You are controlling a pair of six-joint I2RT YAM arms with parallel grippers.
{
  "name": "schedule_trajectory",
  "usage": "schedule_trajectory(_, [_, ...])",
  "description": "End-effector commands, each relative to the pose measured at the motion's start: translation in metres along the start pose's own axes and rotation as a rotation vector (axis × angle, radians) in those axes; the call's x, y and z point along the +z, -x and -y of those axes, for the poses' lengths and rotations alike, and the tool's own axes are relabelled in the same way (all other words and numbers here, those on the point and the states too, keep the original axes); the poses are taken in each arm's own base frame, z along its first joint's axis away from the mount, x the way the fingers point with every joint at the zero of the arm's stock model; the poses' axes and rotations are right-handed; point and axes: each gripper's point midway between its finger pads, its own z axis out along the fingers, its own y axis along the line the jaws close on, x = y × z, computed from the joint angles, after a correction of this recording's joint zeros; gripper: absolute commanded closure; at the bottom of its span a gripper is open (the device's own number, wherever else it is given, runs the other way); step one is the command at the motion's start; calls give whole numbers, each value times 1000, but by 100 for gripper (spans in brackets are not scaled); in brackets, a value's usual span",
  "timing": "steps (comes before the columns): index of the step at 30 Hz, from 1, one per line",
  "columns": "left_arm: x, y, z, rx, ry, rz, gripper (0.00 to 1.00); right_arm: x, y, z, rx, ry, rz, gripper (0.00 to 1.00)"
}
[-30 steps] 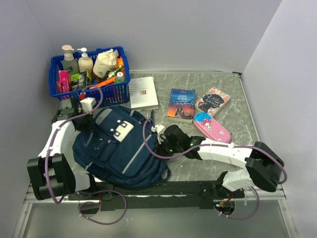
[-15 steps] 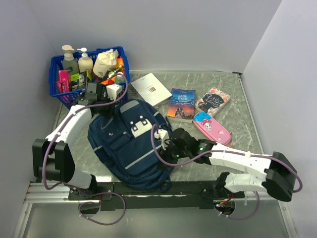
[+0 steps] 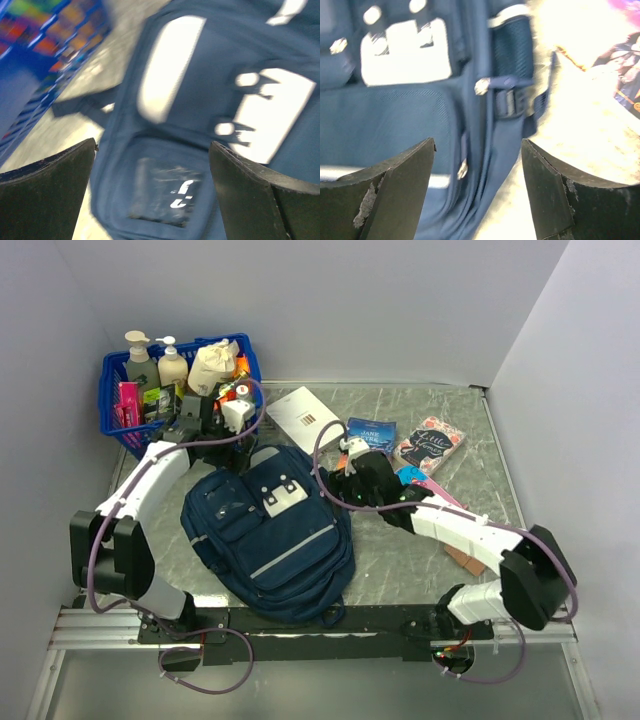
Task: Pack the student bag
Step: Adjust the student bag at the center of the board.
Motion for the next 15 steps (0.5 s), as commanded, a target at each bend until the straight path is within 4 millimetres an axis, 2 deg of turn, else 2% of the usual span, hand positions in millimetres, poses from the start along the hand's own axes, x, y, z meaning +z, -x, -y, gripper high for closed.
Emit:
schedule_trajectory(1, [-30,36,64,98,-179,113,1,10,40,-3,104,2,108,24])
schedule_trajectory(2, [-30,40,92,136,-235,131,1,12,36,-5,125,26,98,25])
schedule_trajectory(3, [-26,33,109,154,-269,120,1,13,38,0,145,21,104,25])
schedule_trajectory(4, [-24,32,134,189,-316,120,1,13,36,2,161,23,101,26])
schedule_trajectory(6, [-12,22,159,208,-381,89,2,14,35,6,212,40,109,27])
schedule_trajectory(7, [-2,13,174,232,-416,55,3,11,38,16,242,30,120,27])
schedule_trajectory(9, [10,6,185,253,-441,33,4,7,33,23,293,44,114,28])
schedule_trajectory(10, [20,-1,190,260,-453,2,4,-1,39,34,318,34,142,29])
schedule_trajectory(11, [25,-1,191,261,-457,-5,5,-4,32,38,343,28,137,29])
schedule_trajectory(13, [38,-6,191,259,-460,-30,5,-18,35,45,370,38,176,29])
schedule_trajectory(14, [41,-5,190,268,-453,-28,5,-21,29,56,399,15,180,29])
schedule_trajectory(15, [43,-5,190,270,-452,-27,5,-25,28,58,408,18,188,29])
